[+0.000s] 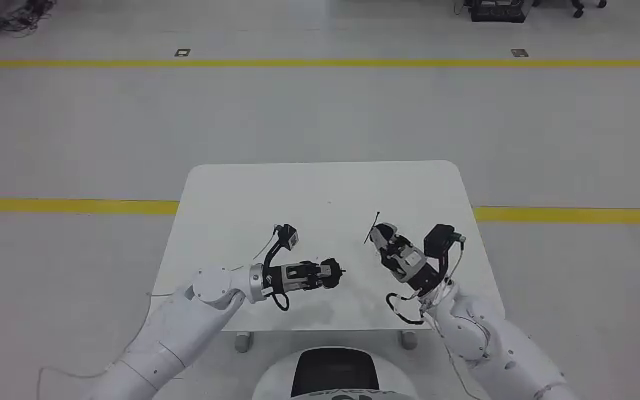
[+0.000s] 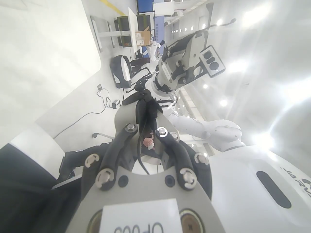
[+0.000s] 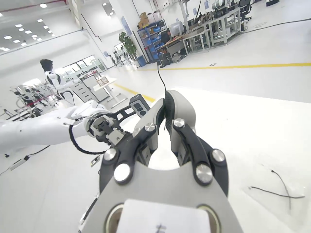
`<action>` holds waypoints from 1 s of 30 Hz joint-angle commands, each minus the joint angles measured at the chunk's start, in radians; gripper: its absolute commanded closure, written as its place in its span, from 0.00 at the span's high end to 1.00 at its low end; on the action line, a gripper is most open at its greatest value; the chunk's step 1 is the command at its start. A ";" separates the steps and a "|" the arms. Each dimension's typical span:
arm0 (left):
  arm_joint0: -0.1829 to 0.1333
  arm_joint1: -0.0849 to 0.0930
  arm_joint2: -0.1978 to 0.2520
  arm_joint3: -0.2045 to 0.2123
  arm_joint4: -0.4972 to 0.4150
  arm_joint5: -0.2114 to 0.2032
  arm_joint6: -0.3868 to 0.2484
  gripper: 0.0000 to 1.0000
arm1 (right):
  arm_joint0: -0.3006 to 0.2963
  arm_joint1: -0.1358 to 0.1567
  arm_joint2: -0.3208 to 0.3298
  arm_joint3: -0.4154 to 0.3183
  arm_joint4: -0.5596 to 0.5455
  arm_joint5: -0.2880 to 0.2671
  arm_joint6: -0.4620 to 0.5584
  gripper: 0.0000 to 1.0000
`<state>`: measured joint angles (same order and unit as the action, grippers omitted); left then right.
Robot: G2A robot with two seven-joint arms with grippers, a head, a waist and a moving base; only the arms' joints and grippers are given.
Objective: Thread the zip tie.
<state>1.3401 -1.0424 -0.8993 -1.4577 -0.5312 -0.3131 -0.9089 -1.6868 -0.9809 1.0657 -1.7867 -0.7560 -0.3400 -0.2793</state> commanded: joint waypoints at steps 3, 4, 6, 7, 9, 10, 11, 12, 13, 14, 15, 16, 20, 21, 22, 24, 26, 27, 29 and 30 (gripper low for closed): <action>0.000 0.000 0.000 0.000 0.000 0.000 0.000 0.00 | 0.006 0.000 -0.043 0.037 0.000 0.000 -0.079 0.00; 0.000 0.000 0.000 0.000 0.000 0.000 0.000 0.00 | 0.006 0.000 -0.043 0.037 0.000 0.000 -0.079 0.00; 0.000 0.000 0.000 0.000 0.000 0.000 0.000 0.00 | 0.006 0.000 -0.043 0.037 0.000 0.000 -0.079 0.00; 0.000 0.000 0.000 0.000 0.000 0.000 0.000 0.00 | 0.006 0.000 -0.043 0.037 0.000 0.000 -0.079 0.00; 0.000 0.000 0.000 0.000 0.000 0.000 0.000 0.00 | 0.006 0.000 -0.043 0.037 0.000 0.000 -0.079 0.00; 0.000 0.000 0.000 0.000 0.000 0.000 0.000 0.00 | 0.006 0.000 -0.043 0.037 0.000 0.000 -0.079 0.00; 0.004 -0.001 0.002 -0.001 -0.004 0.001 0.016 0.00 | 0.006 0.000 -0.043 0.037 0.000 0.000 -0.079 0.00; 0.011 -0.004 0.009 -0.003 -0.004 -0.010 0.048 0.00 | 0.007 0.000 -0.043 0.036 0.002 0.001 -0.079 0.00; 0.019 -0.007 0.015 -0.004 -0.001 -0.027 0.079 0.00 | 0.007 -0.002 -0.043 0.034 0.009 0.006 -0.081 0.00; 0.027 -0.012 0.016 -0.012 -0.006 -0.027 0.122 0.00 | 0.004 -0.004 -0.043 0.037 0.018 0.008 -0.093 0.00; 0.043 -0.018 0.019 -0.025 -0.014 -0.027 0.168 0.00 | -0.001 -0.008 -0.048 0.046 0.020 0.008 -0.109 0.00; 0.053 -0.023 0.016 -0.035 -0.012 -0.027 0.199 0.00 | -0.004 -0.010 -0.053 0.052 0.017 0.005 -0.124 0.00; 0.091 -0.040 0.014 -0.068 0.104 -0.027 0.318 0.00 | -0.012 -0.022 -0.078 0.082 0.022 0.000 -0.190 0.00; 0.101 -0.046 0.014 -0.076 0.123 -0.027 0.339 0.00 | -0.013 -0.024 -0.085 0.091 0.023 0.000 -0.205 0.00; 0.107 -0.050 0.013 -0.081 0.146 -0.027 0.356 0.00 | -0.013 -0.026 -0.091 0.095 0.025 0.000 -0.217 0.00; 0.116 -0.058 0.016 -0.086 0.186 -0.027 0.383 0.00 | -0.011 -0.028 -0.100 0.105 0.031 0.000 -0.237 0.00; 0.123 -0.069 0.019 -0.092 0.207 -0.027 0.409 0.00 | -0.006 -0.029 -0.109 0.115 0.043 0.000 -0.250 0.00; 0.126 -0.074 0.018 -0.093 0.204 -0.027 0.416 0.00 | -0.005 -0.029 -0.111 0.119 0.047 0.000 -0.255 0.00; 0.130 -0.083 0.012 -0.093 0.203 -0.027 0.428 0.00 | 0.001 -0.029 -0.119 0.126 0.061 0.000 -0.258 0.00; 0.132 -0.087 0.009 -0.093 0.203 -0.027 0.431 0.00 | 0.003 -0.029 -0.120 0.127 0.061 0.000 -0.258 0.00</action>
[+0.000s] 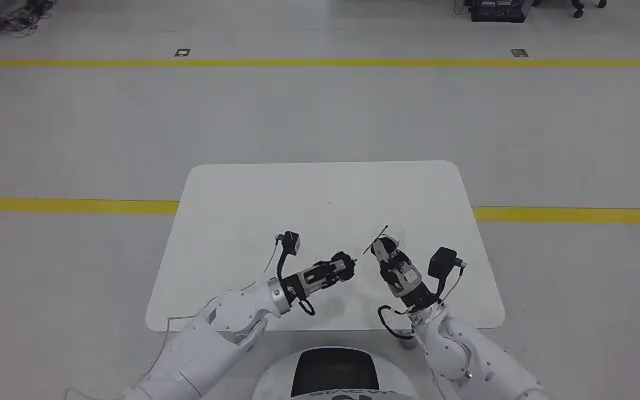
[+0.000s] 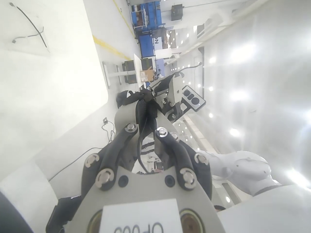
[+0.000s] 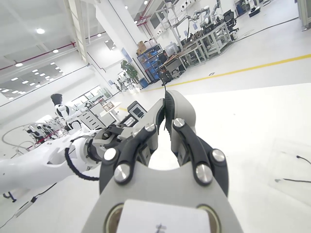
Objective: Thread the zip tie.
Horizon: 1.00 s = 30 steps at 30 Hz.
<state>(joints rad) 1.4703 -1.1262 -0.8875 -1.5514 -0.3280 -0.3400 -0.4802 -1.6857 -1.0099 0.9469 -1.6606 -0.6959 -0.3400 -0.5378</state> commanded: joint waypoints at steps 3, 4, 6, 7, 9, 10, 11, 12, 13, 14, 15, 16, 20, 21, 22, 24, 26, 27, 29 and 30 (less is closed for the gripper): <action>0.002 -0.009 -0.008 -0.004 0.001 0.000 0.003 0.00 | 0.001 0.000 -0.001 0.001 0.001 0.000 0.000 0.00; 0.002 -0.009 -0.008 -0.004 0.001 0.000 0.003 0.00 | 0.001 0.000 -0.001 0.001 0.001 0.000 0.000 0.00; 0.002 -0.009 -0.008 -0.004 0.001 0.000 0.003 0.00 | 0.001 0.000 -0.001 0.001 0.001 0.000 0.000 0.00; 0.002 -0.009 -0.008 -0.004 0.001 0.000 0.003 0.00 | 0.001 0.000 -0.001 0.001 0.001 0.000 0.000 0.00; 0.002 -0.009 -0.008 -0.004 0.001 0.000 0.003 0.00 | 0.001 0.000 -0.001 0.001 0.001 0.000 0.000 0.00; 0.001 -0.009 -0.008 -0.001 0.008 0.003 0.016 0.00 | 0.001 0.000 -0.001 0.001 0.001 0.000 0.000 0.00; 0.003 -0.010 -0.005 0.001 0.013 0.004 0.036 0.00 | 0.001 0.000 -0.001 0.001 0.001 0.000 0.000 0.00; 0.007 -0.013 -0.004 0.002 0.002 0.000 0.057 0.00 | 0.001 0.000 -0.001 0.001 0.001 0.000 0.000 0.00; 0.006 -0.013 -0.007 0.002 0.020 0.000 0.077 0.00 | 0.001 0.000 -0.001 0.001 0.001 0.000 0.000 0.00; 0.006 -0.013 -0.010 0.000 0.048 0.000 0.098 0.00 | 0.001 0.000 -0.001 0.001 0.001 0.000 0.000 0.00; 0.013 -0.014 -0.009 -0.007 0.067 0.000 0.124 0.00 | 0.001 0.000 -0.001 0.001 0.001 0.000 0.000 0.00; 0.016 -0.014 -0.011 -0.011 0.076 0.000 0.137 0.00 | 0.001 0.000 -0.001 0.001 0.001 0.000 0.000 0.00; 0.025 -0.014 -0.010 -0.017 0.185 0.000 0.206 0.00 | 0.001 0.000 -0.001 0.001 0.001 0.000 0.000 0.00; 0.024 -0.014 -0.009 -0.012 0.208 0.000 0.211 0.00 | 0.001 0.000 -0.001 0.001 0.001 0.000 0.000 0.00; 0.025 -0.014 -0.007 -0.005 0.242 0.000 0.224 0.00 | 0.001 0.000 -0.001 0.001 0.001 0.000 0.000 0.00; 0.029 -0.015 -0.001 -0.006 0.254 0.000 0.241 0.00 | 0.001 0.000 -0.001 0.001 0.001 0.000 0.000 0.00; 0.030 -0.015 0.002 -0.009 0.250 0.000 0.237 0.00 | 0.001 0.000 -0.001 0.001 0.001 0.000 0.000 0.00; 0.030 -0.015 0.002 -0.009 0.250 0.000 0.237 0.00 | 0.001 0.000 -0.001 0.001 0.001 0.000 0.000 0.00; 0.030 -0.015 0.002 -0.009 0.250 0.000 0.237 0.00 | 0.001 0.000 -0.001 0.001 0.001 0.000 0.000 0.00; 0.030 -0.015 0.002 -0.009 0.250 0.000 0.237 0.00 | 0.001 0.000 -0.001 0.001 0.001 0.000 0.000 0.00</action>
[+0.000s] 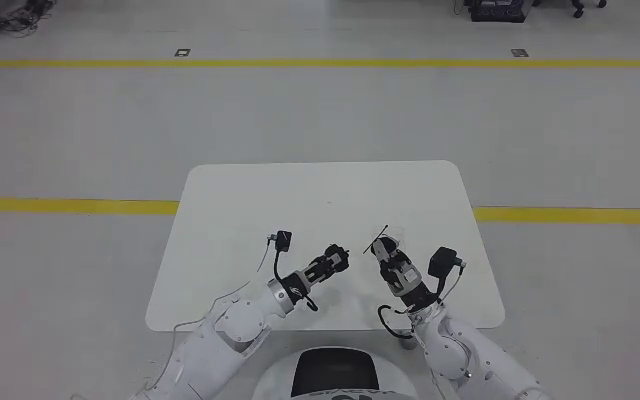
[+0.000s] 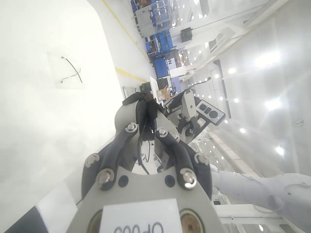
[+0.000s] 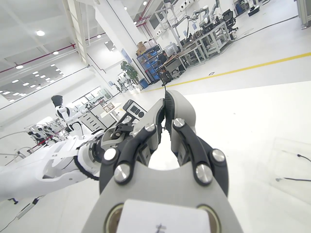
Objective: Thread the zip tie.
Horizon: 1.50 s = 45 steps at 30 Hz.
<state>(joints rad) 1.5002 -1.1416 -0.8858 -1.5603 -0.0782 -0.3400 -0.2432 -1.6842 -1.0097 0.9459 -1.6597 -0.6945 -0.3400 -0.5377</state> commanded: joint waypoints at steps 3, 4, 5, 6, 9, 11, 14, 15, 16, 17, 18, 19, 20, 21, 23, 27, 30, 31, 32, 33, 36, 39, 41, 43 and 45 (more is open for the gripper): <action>0.000 0.000 0.000 0.000 0.000 0.000 0.000 0.00 | 0.000 0.000 0.000 0.000 0.000 0.002 0.003 0.00; 0.000 0.000 0.000 0.000 0.000 0.000 0.000 0.00 | 0.002 -0.002 0.000 -0.002 0.002 0.006 0.012 0.00; 0.000 0.000 0.000 0.000 0.000 0.000 0.000 0.00 | 0.005 -0.004 -0.002 -0.002 0.002 0.010 0.017 0.00; 0.000 0.000 0.000 0.000 0.000 0.000 0.000 0.00 | 0.009 -0.007 -0.005 0.000 0.000 0.010 0.021 0.00; 0.000 0.000 0.000 0.000 0.000 0.000 0.000 0.00 | 0.021 -0.017 -0.014 0.013 -0.003 0.010 0.022 0.00; 0.000 0.000 0.000 0.000 0.000 0.000 0.000 0.00 | 0.030 -0.022 -0.020 0.025 -0.002 0.005 0.021 0.00; 0.000 0.000 0.000 0.000 0.000 0.000 0.000 0.00 | 0.045 -0.032 -0.029 0.045 0.001 0.000 0.019 0.00; 0.000 0.000 0.000 0.000 0.000 0.000 0.000 0.00 | 0.050 -0.035 -0.032 0.051 0.001 0.000 0.018 0.00; 0.000 0.000 0.000 0.000 0.000 0.000 0.000 0.00 | 0.055 -0.039 -0.035 0.058 0.001 0.000 0.017 0.00; 0.000 0.000 0.000 0.000 0.000 0.000 0.000 0.00 | 0.059 -0.041 -0.037 0.062 0.000 0.000 0.016 0.00; 0.000 0.000 0.000 0.000 0.000 0.000 0.000 0.00 | 0.062 -0.044 -0.040 0.066 -0.002 0.000 0.015 0.00; 0.000 0.000 0.000 0.000 0.000 0.000 0.000 0.00 | 0.068 -0.048 -0.042 0.074 -0.006 0.001 0.015 0.00; 0.000 0.000 0.000 0.000 0.000 0.000 0.000 0.00 | 0.072 -0.050 -0.045 0.078 -0.008 0.001 0.014 0.00; 0.000 0.000 0.000 0.000 0.000 0.000 0.000 0.00 | 0.076 -0.053 -0.047 0.083 -0.011 0.002 0.015 0.00; 0.000 0.000 0.000 0.000 0.000 0.000 0.000 0.00 | 0.084 -0.059 -0.052 0.093 -0.017 0.004 0.015 0.00; 0.000 0.000 0.000 0.000 0.000 0.000 0.000 0.00 | 0.095 -0.070 -0.062 0.109 -0.024 0.003 0.015 0.00; 0.000 0.000 0.000 0.000 0.000 0.000 0.000 0.00 | 0.100 -0.077 -0.066 0.120 -0.029 0.001 0.013 0.00; 0.000 0.000 0.000 0.000 0.000 0.000 0.000 0.00 | 0.101 -0.079 -0.066 0.124 -0.030 0.000 0.013 0.00; 0.000 0.000 0.000 0.000 0.000 0.000 0.000 0.00 | 0.102 -0.081 -0.066 0.127 -0.031 0.000 0.012 0.00; 0.000 0.000 0.000 0.000 0.000 0.000 0.000 0.00 | 0.103 -0.083 -0.065 0.130 -0.032 0.000 0.011 0.00; 0.000 0.000 0.000 0.000 0.000 0.000 0.000 0.00 | 0.105 -0.087 -0.063 0.134 -0.034 0.000 0.011 0.00; 0.000 0.000 0.000 0.000 0.000 0.000 0.000 0.00 | 0.105 -0.090 -0.060 0.135 -0.038 0.000 0.012 0.00; 0.000 0.000 0.000 0.000 0.000 0.000 0.000 0.00 | 0.105 -0.092 -0.058 0.135 -0.040 0.000 0.014 0.00; 0.000 0.000 0.000 0.000 0.000 0.000 0.000 0.00 | 0.104 -0.094 -0.056 0.135 -0.042 0.000 0.018 0.00; 0.000 0.000 0.000 0.000 0.000 0.000 0.000 0.00 | 0.104 -0.096 -0.054 0.135 -0.044 0.000 0.022 0.00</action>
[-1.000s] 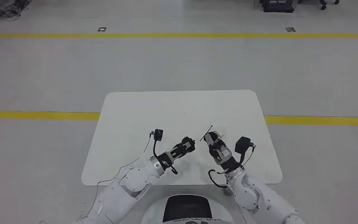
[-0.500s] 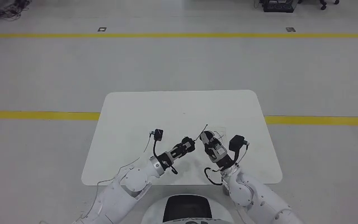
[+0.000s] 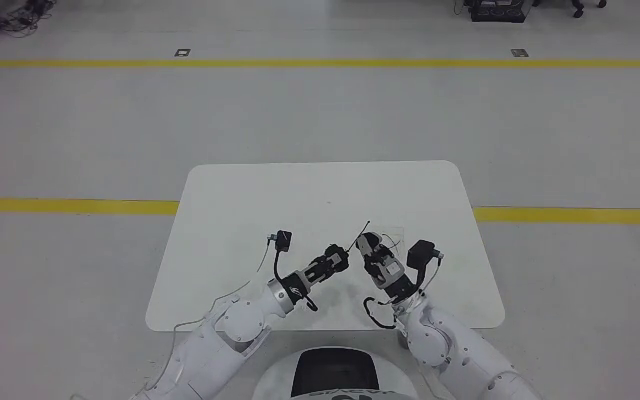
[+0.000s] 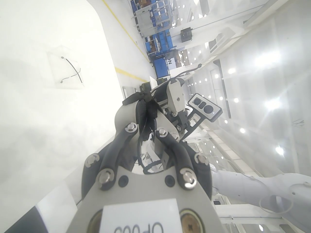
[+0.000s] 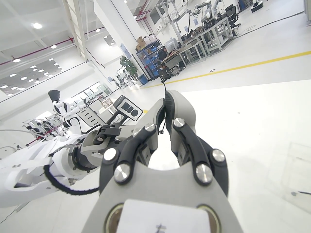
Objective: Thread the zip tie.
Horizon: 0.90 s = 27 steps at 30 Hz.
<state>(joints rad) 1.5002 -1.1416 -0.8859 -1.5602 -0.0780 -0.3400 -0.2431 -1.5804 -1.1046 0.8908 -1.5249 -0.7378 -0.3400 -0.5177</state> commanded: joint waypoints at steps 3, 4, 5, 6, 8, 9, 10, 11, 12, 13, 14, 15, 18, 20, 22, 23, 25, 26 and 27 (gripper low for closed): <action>0.000 0.000 0.000 0.000 0.000 0.000 0.000 0.00 | -0.001 -0.003 0.003 0.000 -0.002 0.000 0.007 0.00; 0.000 0.000 0.000 0.000 0.000 0.000 0.000 0.00 | -0.001 -0.004 0.004 0.000 -0.003 0.000 0.009 0.00; 0.000 0.000 0.000 0.000 0.000 0.000 0.000 0.00 | -0.002 -0.005 0.004 0.000 -0.005 0.000 0.010 0.00; 0.000 0.000 0.000 0.000 0.000 0.000 0.000 0.00 | -0.002 -0.005 0.005 0.000 -0.005 0.000 0.012 0.00; 0.000 0.000 0.000 0.000 0.000 0.000 0.000 0.00 | -0.004 -0.007 0.007 0.001 -0.008 0.000 0.014 0.00; 0.000 0.000 0.000 0.000 0.000 0.000 0.000 0.00 | -0.004 -0.008 0.007 0.001 -0.009 0.000 0.015 0.00; 0.000 0.000 0.000 0.000 0.000 0.000 0.000 0.00 | -0.005 -0.008 0.008 0.000 -0.009 0.000 0.016 0.00; 0.000 0.000 0.000 0.000 0.000 0.000 0.000 0.00 | -0.006 -0.009 0.009 0.001 -0.011 0.000 0.017 0.00; 0.000 0.000 0.000 0.000 0.000 0.000 0.000 0.00 | -0.007 -0.010 0.010 0.000 -0.013 0.000 0.018 0.00; 0.000 0.000 0.000 0.000 0.000 0.000 0.000 0.00 | -0.007 -0.010 0.010 0.000 -0.013 0.000 0.018 0.00; 0.000 0.000 0.000 0.000 0.000 0.000 0.000 0.00 | -0.008 -0.011 0.011 -0.001 -0.014 0.000 0.019 0.00; 0.000 0.000 0.000 0.000 0.000 0.000 0.000 0.00 | -0.009 -0.012 0.011 -0.001 -0.015 0.000 0.019 0.00; 0.000 0.000 0.000 0.000 0.000 0.000 0.000 0.00 | -0.010 -0.013 0.013 -0.002 -0.019 0.000 0.019 0.00; 0.000 0.000 0.000 0.000 0.000 0.000 0.000 0.00 | -0.012 -0.014 0.013 -0.003 -0.021 0.000 0.019 0.00; 0.000 0.000 0.000 0.000 0.000 0.000 0.000 0.00 | -0.015 -0.015 0.014 -0.007 -0.025 0.000 0.016 0.00; 0.000 0.000 0.000 0.000 0.000 0.000 0.000 0.00 | -0.017 -0.015 0.015 -0.008 -0.027 0.000 0.013 0.00; 0.000 0.000 0.000 0.000 0.000 0.000 0.000 0.00 | -0.020 -0.015 0.017 -0.012 -0.031 0.000 0.008 0.00; 0.000 0.000 0.000 0.000 0.000 0.000 0.000 0.00 | -0.023 -0.015 0.019 -0.013 -0.032 0.000 0.007 0.00; 0.000 0.000 0.000 0.000 0.000 0.000 0.000 0.00 | -0.024 -0.015 0.020 -0.015 -0.033 0.000 0.007 0.00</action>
<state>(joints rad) 1.5002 -1.1416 -0.8859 -1.5602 -0.0780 -0.3400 -0.2431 -1.6032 -1.1199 0.9099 -1.5385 -0.7703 -0.3400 -0.5110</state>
